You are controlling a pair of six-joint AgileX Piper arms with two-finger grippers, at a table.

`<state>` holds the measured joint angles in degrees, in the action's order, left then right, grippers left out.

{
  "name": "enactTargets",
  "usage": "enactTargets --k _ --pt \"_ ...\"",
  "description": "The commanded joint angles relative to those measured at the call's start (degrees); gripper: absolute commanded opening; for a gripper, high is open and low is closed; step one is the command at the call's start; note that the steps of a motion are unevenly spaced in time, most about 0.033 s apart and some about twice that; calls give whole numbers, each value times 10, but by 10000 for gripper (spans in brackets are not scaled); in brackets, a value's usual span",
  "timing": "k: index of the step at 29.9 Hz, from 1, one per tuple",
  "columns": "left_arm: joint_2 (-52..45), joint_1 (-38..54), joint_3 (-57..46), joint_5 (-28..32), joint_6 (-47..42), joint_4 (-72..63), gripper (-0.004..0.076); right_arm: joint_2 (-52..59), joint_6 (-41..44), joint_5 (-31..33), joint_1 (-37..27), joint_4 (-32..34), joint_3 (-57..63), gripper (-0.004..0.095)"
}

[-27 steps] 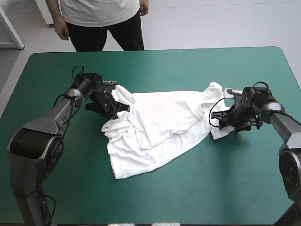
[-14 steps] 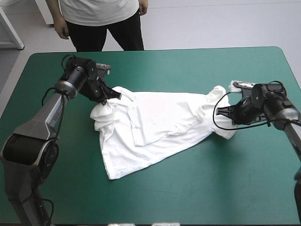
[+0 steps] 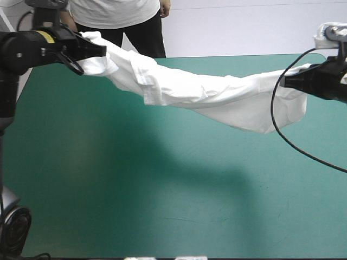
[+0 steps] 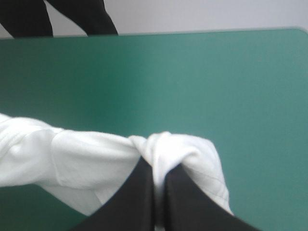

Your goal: Fold the cloth

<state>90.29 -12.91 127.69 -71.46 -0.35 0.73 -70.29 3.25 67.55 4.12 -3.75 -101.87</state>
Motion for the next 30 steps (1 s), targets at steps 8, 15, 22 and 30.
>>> enactTargets --k 8,15,22,30 --pt "-91 0 190 7 29 -78 -10 16 -39 -23 0 -54 -276 -17" --pt "-114 0 228 -25 34 -81 -10 24 -33 40 0 -49 -312 -17" --pt "-220 0 57 -25 26 -62 -10 109 -15 40 0 -40 -189 -17" --pt "-345 0 -315 -10 -4 -77 -10 207 21 39 0 -46 65 -17"
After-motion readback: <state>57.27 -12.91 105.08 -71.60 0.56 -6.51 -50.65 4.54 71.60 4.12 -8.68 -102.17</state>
